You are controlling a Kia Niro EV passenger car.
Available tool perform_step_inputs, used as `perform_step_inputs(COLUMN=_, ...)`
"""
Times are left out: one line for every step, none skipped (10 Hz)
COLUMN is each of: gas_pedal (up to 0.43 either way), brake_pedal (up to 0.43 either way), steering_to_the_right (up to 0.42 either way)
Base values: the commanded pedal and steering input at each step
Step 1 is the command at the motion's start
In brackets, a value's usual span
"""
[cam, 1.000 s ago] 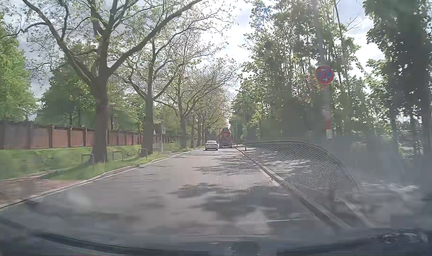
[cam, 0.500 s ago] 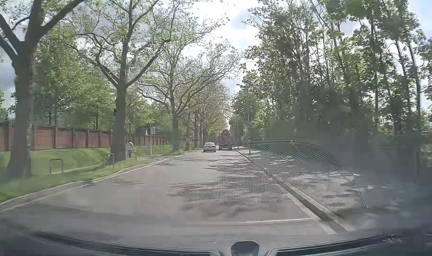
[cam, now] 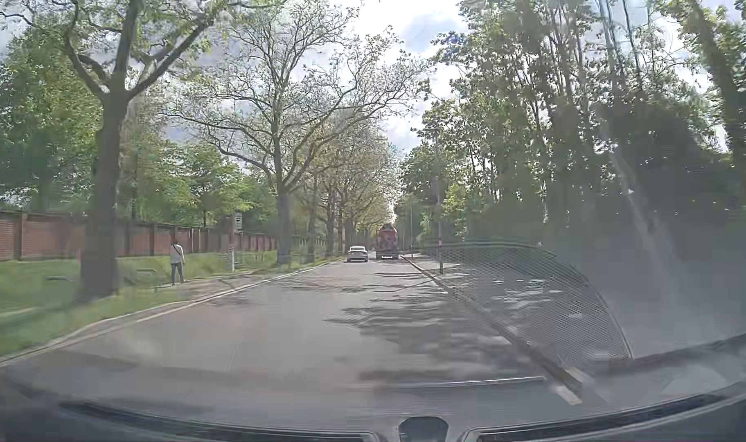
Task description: Follow the waypoints while adhering to traffic rules and regulations
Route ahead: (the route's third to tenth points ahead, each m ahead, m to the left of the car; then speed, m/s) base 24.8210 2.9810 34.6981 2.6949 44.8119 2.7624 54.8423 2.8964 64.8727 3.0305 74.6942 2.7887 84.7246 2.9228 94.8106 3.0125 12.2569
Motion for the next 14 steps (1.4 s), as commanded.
perform_step_inputs(gas_pedal=0.079, brake_pedal=0.0, steering_to_the_right=0.003)
perform_step_inputs(gas_pedal=0.079, brake_pedal=0.0, steering_to_the_right=0.002)
perform_step_inputs(gas_pedal=0.079, brake_pedal=0.0, steering_to_the_right=0.002)
perform_step_inputs(gas_pedal=0.079, brake_pedal=0.0, steering_to_the_right=0.001)
perform_step_inputs(gas_pedal=0.079, brake_pedal=0.0, steering_to_the_right=0.0)
perform_step_inputs(gas_pedal=0.087, brake_pedal=0.0, steering_to_the_right=0.0)
perform_step_inputs(gas_pedal=0.087, brake_pedal=0.0, steering_to_the_right=0.0)
perform_step_inputs(gas_pedal=0.087, brake_pedal=0.0, steering_to_the_right=0.0)
perform_step_inputs(gas_pedal=0.087, brake_pedal=0.0, steering_to_the_right=-0.001)
perform_step_inputs(gas_pedal=0.087, brake_pedal=0.0, steering_to_the_right=-0.001)
perform_step_inputs(gas_pedal=0.087, brake_pedal=0.0, steering_to_the_right=-0.001)
perform_step_inputs(gas_pedal=0.087, brake_pedal=0.0, steering_to_the_right=-0.001)
perform_step_inputs(gas_pedal=0.087, brake_pedal=0.0, steering_to_the_right=-0.001)
perform_step_inputs(gas_pedal=0.087, brake_pedal=0.0, steering_to_the_right=-0.001)
